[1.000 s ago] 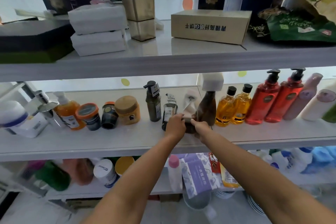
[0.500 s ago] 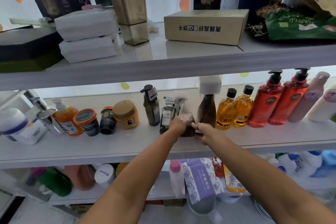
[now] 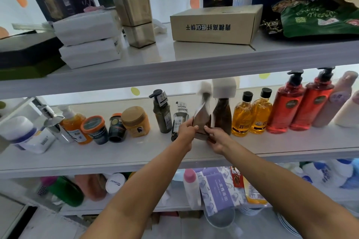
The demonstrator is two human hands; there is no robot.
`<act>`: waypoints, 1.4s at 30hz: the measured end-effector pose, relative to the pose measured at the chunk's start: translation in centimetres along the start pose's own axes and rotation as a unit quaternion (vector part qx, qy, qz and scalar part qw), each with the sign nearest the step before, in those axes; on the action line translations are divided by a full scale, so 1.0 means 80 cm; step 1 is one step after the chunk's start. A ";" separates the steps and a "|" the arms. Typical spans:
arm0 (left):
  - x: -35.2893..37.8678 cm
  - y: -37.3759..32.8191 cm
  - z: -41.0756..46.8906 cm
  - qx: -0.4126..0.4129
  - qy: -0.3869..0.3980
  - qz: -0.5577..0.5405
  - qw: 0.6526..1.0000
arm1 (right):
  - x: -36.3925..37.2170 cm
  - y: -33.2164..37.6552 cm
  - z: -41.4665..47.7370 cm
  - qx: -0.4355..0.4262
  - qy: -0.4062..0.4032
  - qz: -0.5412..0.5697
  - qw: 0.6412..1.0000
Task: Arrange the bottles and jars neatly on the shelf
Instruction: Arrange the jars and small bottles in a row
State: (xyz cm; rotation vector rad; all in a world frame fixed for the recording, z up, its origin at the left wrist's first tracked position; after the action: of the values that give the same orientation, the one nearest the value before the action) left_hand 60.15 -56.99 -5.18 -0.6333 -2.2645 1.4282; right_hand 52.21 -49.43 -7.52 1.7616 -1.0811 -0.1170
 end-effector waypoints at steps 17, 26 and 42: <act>-0.017 0.015 -0.007 0.063 -0.063 0.043 0.995 | -0.003 0.009 -0.005 -0.094 -0.022 -0.181 0.979; -0.029 0.021 -0.011 0.099 -0.051 0.113 0.987 | 0.001 0.025 -0.013 -0.132 -0.035 -0.323 0.936; -0.026 0.033 -0.030 0.154 -0.096 0.305 0.935 | 0.018 0.039 -0.039 -0.245 -0.031 -0.628 0.738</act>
State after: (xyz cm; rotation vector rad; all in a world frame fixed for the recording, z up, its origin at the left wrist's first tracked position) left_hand 63.62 -55.44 -6.79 -1.2034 -1.9874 2.1643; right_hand 52.78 -48.48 -3.03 1.6728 0.2996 -1.1775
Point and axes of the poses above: each hand's wrist, its own z-axis towards the middle knuckle, its own x-axis out of the palm, y = z × x, the point moved 6 cm from there along z, towards the middle knuckle, and after that the axes turned 5 degrees about -x, right-handed, at the moved point
